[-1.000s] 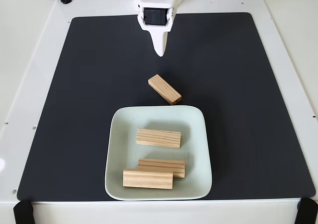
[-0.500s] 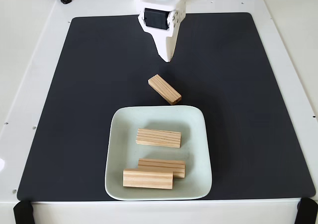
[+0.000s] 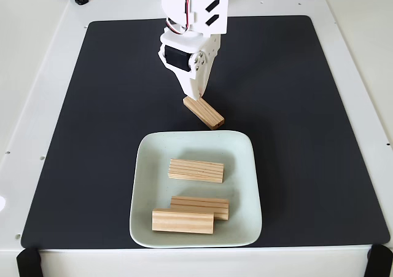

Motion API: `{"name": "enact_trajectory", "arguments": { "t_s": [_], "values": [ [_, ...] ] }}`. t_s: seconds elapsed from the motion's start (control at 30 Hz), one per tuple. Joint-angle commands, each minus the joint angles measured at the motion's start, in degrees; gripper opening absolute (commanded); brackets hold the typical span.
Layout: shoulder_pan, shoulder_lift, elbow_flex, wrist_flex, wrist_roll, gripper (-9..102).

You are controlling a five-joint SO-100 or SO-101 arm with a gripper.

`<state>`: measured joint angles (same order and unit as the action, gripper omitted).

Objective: Pick up the wooden block and place them on the plate.

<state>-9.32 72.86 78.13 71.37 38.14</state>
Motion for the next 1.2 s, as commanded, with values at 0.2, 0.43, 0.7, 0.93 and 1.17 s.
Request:
{"name": "enact_trajectory", "arguments": {
  "t_s": [0.2, 0.43, 0.7, 0.93, 1.17],
  "values": [
    [0.97, 0.97, -0.97, -1.23, 0.62, 5],
    [-0.53, 5.98, 4.75, 0.18, 3.25, 31],
    [-2.46, 8.79, 9.84, -0.97, 3.52, 34],
    [-3.78, 7.56, 10.37, -2.72, 4.04, 34],
    [-3.52, 7.38, 10.63, -2.64, 10.02, 34]
  ]
}}
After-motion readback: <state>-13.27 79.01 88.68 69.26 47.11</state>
